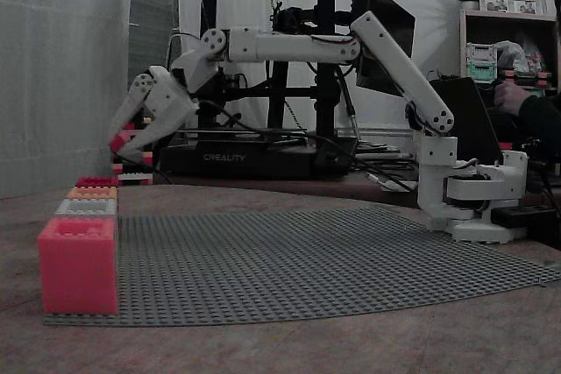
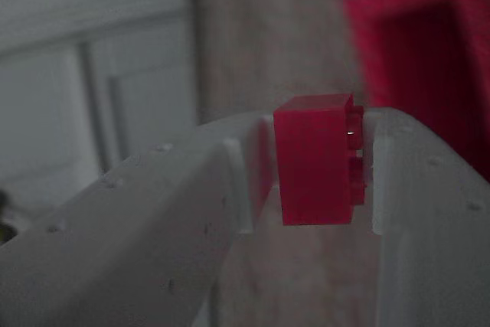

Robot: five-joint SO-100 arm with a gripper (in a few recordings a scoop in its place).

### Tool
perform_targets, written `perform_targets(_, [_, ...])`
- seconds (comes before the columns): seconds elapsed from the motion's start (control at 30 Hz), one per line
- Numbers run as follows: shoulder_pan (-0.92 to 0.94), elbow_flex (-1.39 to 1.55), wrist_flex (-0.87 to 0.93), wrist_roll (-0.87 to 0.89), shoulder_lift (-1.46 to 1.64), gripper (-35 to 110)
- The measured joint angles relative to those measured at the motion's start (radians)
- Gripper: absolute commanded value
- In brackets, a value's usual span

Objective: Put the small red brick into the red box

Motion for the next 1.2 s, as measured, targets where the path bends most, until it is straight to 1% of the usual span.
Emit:
perform_targets(0.1, [0.0,-0.003,-0.058,0.014,-0.037,0])
perform_targets(0.23, [0.0,-0.008,-0.084,0.015,-0.064,0])
perform_targets(0.4, [-0.003,-0.002,-0.156,0.049,-0.091,9])
perform_targets(0.67, [-0.003,0.071,-0.186,0.052,-0.091,13])
perform_targets(0.77, [-0.011,0.097,-0.187,0.052,-0.089,12])
perform_targets(0.83, [-0.017,0.121,-0.192,0.052,-0.074,4])
perform_targets(0.87, [-0.018,0.143,-0.201,0.052,-0.06,0])
perform_targets(1.0, [-0.023,0.316,-0.241,0.061,0.069,0])
perform_targets(1.2, [-0.071,0.643,-0.23,0.048,0.417,0])
